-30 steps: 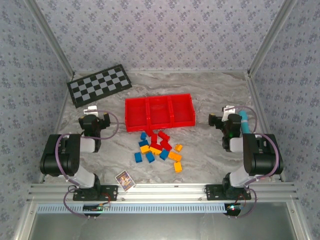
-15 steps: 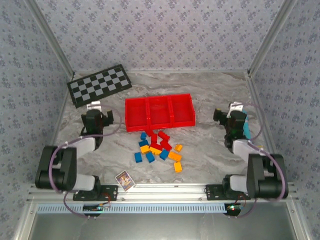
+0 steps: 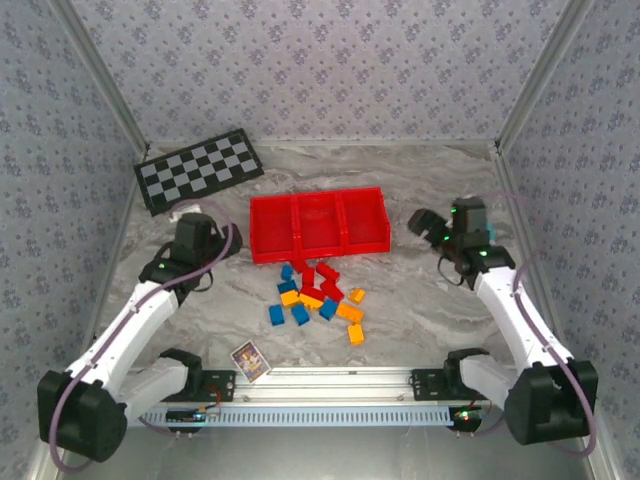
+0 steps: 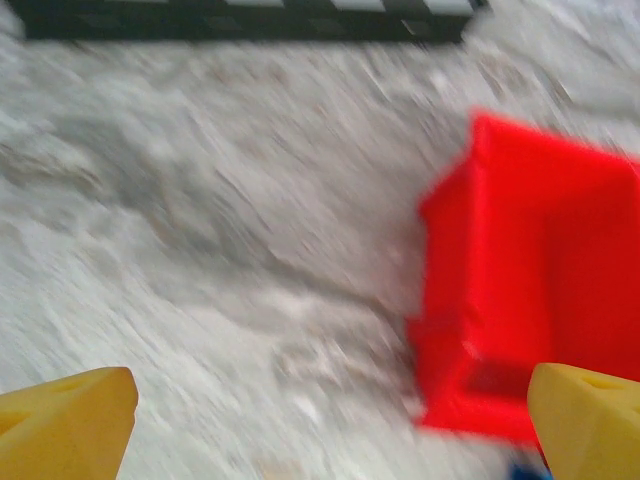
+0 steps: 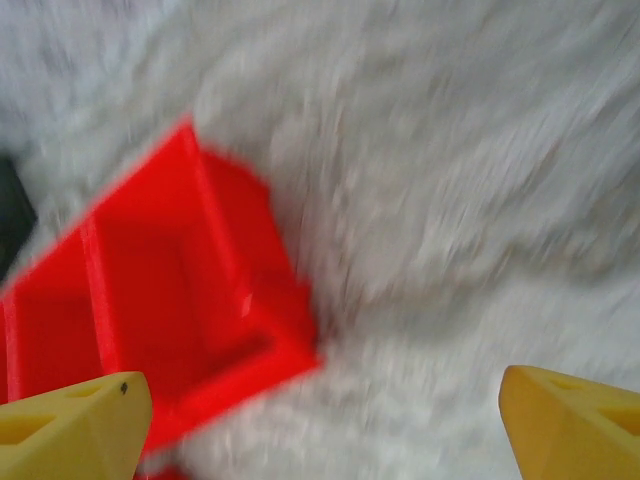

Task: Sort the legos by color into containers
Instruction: Pick up the lego from the bottom-center of the table.

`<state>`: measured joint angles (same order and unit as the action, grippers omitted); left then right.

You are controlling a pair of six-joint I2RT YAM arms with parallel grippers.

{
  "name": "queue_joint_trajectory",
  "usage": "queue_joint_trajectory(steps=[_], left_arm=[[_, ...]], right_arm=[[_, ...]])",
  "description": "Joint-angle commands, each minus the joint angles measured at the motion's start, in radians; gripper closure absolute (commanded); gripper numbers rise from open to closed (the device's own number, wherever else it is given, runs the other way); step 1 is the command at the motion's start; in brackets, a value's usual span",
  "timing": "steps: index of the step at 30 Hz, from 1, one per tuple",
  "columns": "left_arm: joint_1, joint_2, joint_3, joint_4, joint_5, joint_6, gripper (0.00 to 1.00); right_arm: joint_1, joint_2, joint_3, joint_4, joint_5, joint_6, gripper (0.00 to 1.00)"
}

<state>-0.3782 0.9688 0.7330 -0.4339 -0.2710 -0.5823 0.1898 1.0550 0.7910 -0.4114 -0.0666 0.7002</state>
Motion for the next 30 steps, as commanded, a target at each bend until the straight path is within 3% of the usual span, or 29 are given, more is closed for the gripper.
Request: queue_joint_trajectory(steps=[1,6,13,24,30], left_arm=[[-0.105,-0.028,0.052,-0.138,0.017,-0.060,0.00],[-0.169,-0.012,0.075,-0.195,0.096,-0.042,0.00],[-0.171,-0.004,0.085,-0.297,0.161,0.038,0.00],[-0.171,-0.050,0.056,-0.342,0.161,0.101,0.00],[-0.171,-0.068,0.068,-0.363,0.216,0.102,0.00]], right_arm=[[0.168,0.001,0.053,-0.241,0.040,0.163,0.09],[0.371,0.068,0.053,-0.293,0.135,0.246,0.20],[0.500,0.180,0.005,-0.244,0.163,0.348,0.25],[0.573,0.397,0.068,-0.148,0.154,0.432,0.24],[0.584,0.487,0.138,-0.154,0.159,0.436,0.34]])
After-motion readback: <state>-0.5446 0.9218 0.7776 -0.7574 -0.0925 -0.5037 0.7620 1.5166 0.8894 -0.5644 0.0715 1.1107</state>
